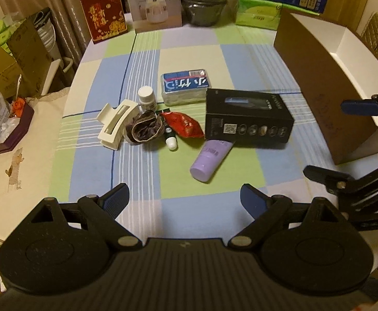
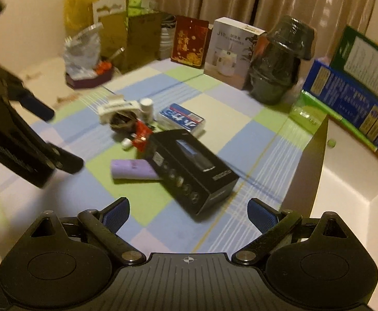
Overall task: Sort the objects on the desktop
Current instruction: 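Move both tools back to the table and grasp the black box with the right gripper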
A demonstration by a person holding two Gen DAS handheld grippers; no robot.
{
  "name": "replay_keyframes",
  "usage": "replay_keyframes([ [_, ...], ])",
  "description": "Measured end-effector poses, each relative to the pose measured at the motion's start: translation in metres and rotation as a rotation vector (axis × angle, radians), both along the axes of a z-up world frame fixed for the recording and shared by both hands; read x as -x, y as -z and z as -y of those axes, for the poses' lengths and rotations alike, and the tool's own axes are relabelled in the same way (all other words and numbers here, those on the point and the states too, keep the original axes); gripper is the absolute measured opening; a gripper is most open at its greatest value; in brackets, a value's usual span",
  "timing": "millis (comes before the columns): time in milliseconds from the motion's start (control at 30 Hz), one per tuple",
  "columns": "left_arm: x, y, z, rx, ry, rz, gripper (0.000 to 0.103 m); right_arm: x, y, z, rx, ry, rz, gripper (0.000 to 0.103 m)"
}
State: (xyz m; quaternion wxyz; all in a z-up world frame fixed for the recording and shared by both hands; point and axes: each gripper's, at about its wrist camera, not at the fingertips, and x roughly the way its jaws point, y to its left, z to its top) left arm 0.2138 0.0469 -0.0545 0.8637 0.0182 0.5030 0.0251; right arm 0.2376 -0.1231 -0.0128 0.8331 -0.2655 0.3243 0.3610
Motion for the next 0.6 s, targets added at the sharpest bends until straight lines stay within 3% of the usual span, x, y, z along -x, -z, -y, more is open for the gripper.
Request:
replay_keyframes([
  [100, -0.008, 0.008, -0.008, 0.000, 0.003, -0.016, 0.090, 0.003, 0.022, -0.016, 0.090, -0.019, 0.092, 0.075],
  [200, -0.015, 0.015, -0.015, 0.003, 0.004, -0.027, 0.090, 0.005, 0.040, -0.029, 0.167, -0.048, 0.185, 0.074],
  [367, -0.024, 0.024, -0.027, 0.012, 0.004, -0.050, 0.090, 0.002, 0.065, -0.049, 0.253, -0.100, 0.266, 0.072],
  [600, -0.027, 0.031, -0.040, 0.013, -0.002, -0.075, 0.090, -0.007, 0.106, -0.068, 0.385, -0.152, 0.378, 0.060],
])
